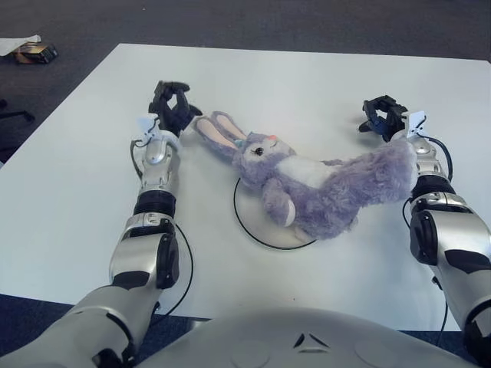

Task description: Put the doll into the plate.

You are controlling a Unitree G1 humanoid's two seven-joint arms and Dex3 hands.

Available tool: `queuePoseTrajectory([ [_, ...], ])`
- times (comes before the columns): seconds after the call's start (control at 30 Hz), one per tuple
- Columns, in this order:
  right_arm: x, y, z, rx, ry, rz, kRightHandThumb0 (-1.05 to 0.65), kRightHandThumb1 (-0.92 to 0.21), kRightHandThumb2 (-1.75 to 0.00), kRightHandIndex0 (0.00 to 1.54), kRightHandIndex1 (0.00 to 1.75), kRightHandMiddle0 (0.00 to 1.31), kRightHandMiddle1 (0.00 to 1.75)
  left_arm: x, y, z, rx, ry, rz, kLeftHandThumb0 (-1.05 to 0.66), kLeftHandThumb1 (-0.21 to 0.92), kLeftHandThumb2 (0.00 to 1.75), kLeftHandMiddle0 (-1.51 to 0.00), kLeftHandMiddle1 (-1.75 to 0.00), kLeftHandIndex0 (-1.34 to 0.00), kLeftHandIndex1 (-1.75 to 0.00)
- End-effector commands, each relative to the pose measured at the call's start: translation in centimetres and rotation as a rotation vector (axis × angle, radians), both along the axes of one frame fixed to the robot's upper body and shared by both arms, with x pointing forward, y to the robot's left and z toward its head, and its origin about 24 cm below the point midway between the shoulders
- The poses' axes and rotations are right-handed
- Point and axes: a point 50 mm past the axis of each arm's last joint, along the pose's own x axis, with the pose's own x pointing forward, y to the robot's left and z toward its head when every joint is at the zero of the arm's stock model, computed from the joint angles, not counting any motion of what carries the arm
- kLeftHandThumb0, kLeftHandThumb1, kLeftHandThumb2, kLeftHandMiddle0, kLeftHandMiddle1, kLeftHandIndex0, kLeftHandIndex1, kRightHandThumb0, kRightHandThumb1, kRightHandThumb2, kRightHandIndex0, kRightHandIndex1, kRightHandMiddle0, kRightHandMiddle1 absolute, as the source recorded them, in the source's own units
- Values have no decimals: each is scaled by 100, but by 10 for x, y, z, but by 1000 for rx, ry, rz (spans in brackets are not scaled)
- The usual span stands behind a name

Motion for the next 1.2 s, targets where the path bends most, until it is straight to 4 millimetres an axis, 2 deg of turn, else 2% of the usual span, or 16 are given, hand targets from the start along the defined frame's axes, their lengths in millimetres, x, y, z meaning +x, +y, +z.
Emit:
queuePoseTrajectory([
  [0.0, -33, 6, -60, 49, 200, -44, -35, -92, -53, 44, 150, 20, 175, -2, -6, -15, 4, 52, 7, -40, 61, 96, -96, -175, -40, -175],
  [0.13, -37, 16, -57, 56, 66, -126, -35, -90, -55, 48, 155, 21, 175, -7, -12, -32, -22, 123, -19, -41, 58, 99, -101, -175, -41, -175],
  [0.47, -51, 18, -52, 58, -142, -264, -38, -73, -79, 54, 163, 31, 175, -17, -8, -52, 2, 219, -88, -42, 54, 105, -108, -175, -45, -175],
  [0.6, -62, 15, -49, 73, -238, -283, -38, -69, -84, 54, 164, 33, 175, -18, -5, -55, 19, 254, -90, -42, 52, 106, -109, -175, -46, -175],
  [0.63, -64, 15, -48, 76, -258, -285, -25, -61, -92, 56, 160, 33, 175, -18, -4, -56, 20, 260, -89, -42, 52, 107, -110, -175, -46, -175],
  [0.73, -72, 15, -44, 83, -313, -291, -9, -50, -104, 58, 155, 35, 175, -17, -2, -56, 20, 270, -89, -42, 51, 108, -110, -175, -46, -175],
  [0.87, -80, 18, -41, 89, -372, -301, -2, -44, -111, 59, 153, 38, 175, -17, -2, -56, 24, 274, -95, -43, 51, 108, -110, -175, -47, -175],
  [1.17, -95, 21, -43, 87, -448, -301, -1, -37, -120, 59, 156, 44, 175, -20, -9, -55, 39, 256, -121, -43, 47, 112, -111, -175, -49, -175],
])
